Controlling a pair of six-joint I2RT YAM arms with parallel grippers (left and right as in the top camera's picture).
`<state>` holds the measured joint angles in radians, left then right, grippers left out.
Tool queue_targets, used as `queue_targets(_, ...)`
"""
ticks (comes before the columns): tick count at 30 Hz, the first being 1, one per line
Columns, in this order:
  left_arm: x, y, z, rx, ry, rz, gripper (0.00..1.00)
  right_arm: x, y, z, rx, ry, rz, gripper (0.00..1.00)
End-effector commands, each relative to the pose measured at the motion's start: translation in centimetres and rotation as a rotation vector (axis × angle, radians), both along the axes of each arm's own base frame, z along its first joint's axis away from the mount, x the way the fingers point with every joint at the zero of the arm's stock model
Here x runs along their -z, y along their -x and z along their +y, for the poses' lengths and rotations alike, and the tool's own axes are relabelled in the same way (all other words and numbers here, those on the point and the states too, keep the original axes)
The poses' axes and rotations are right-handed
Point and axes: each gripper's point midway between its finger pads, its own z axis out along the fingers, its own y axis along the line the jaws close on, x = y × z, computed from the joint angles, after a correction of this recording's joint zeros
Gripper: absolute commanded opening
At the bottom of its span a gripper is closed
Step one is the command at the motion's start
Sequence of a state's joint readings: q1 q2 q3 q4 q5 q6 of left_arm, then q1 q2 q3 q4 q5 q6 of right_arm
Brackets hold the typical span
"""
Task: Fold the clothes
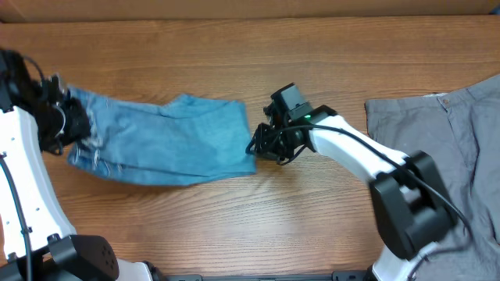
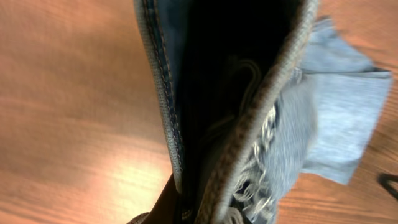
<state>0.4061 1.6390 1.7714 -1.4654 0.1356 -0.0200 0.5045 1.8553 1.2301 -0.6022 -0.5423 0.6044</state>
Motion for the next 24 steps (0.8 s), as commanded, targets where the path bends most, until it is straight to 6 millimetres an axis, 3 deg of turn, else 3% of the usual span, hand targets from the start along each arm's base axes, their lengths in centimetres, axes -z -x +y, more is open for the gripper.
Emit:
queue_targets(1,-1.4,-0.6,-1.7,0.064,-0.065,-0.019,0.04,-5.0,-0.7,-0.1,0.006,-0.057,-0.136,0.33)
queue_targets(6,-0.3,0.3,-2.4,0.091,-0.154,0.094,0.04,-8.4,-1.5,2.1,-0.033,-0.187,-0.241,0.32)
queue_targets(10,-0.2,0.7,-2.6,0.094,-0.161,0.115,0.04,-9.7,-2.2,4.7,-0.039,-0.266,-0.301,0.23)
queue_targets(13,-0.1,1.1,-2.7,0.096,-0.156,0.134,0.04,-9.6,-1.5,8.0,-0.073,-0.321,-0.320,0.20)
queue_targets(19,0.0,1.4,-3.2,0.104,-0.129,0.142,0.04,-6.3,2.4,14.9,-0.188,-0.369,-0.307,0.19)
queue_targets(24,0.1,1.6,-4.1,0.119,-0.089,0.148,0.04,-0.6,6.5,18.9,-0.235,-0.340,-0.209,0.16)
